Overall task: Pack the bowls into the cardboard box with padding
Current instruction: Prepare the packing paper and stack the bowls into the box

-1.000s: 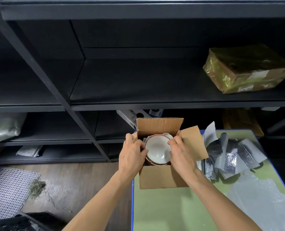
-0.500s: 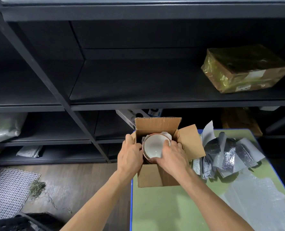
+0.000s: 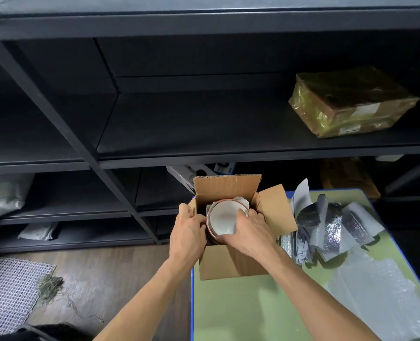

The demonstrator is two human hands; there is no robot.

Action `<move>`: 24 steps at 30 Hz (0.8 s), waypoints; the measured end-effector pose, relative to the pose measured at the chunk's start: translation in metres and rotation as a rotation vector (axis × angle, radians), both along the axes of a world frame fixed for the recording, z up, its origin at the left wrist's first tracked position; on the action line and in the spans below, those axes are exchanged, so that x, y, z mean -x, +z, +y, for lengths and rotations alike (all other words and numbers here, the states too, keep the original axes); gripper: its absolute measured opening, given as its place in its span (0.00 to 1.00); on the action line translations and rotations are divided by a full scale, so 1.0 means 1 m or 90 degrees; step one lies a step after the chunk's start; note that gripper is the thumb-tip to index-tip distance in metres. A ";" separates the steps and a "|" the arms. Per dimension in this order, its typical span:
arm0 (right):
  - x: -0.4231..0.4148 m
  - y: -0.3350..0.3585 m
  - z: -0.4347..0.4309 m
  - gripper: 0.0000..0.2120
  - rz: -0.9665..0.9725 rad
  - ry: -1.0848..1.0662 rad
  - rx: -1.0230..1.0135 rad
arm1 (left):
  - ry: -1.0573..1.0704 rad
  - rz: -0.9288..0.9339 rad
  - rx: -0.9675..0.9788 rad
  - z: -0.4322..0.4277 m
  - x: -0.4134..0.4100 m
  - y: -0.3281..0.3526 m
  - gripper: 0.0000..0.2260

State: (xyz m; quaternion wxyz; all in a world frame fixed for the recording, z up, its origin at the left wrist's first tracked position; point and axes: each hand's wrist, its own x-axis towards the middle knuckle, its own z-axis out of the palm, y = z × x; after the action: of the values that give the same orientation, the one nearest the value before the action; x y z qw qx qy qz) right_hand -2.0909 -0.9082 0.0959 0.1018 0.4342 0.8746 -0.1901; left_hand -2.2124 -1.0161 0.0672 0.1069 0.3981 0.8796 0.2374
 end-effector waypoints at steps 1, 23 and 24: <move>0.005 0.001 -0.002 0.47 -0.015 -0.010 0.026 | 0.000 0.000 0.004 0.000 0.000 0.000 0.08; 0.030 -0.014 -0.001 0.40 -0.129 -0.042 0.031 | -0.035 -0.005 0.027 -0.002 -0.001 -0.002 0.08; 0.030 -0.014 -0.001 0.41 -0.127 -0.040 0.032 | -0.036 -0.005 0.030 -0.002 -0.001 -0.002 0.08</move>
State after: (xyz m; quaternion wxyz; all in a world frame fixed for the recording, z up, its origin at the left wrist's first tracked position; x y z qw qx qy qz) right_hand -2.1205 -0.9092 0.0817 0.1931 0.4756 0.8409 -0.1713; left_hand -2.2113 -1.0180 0.0650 0.1265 0.4193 0.8729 0.2148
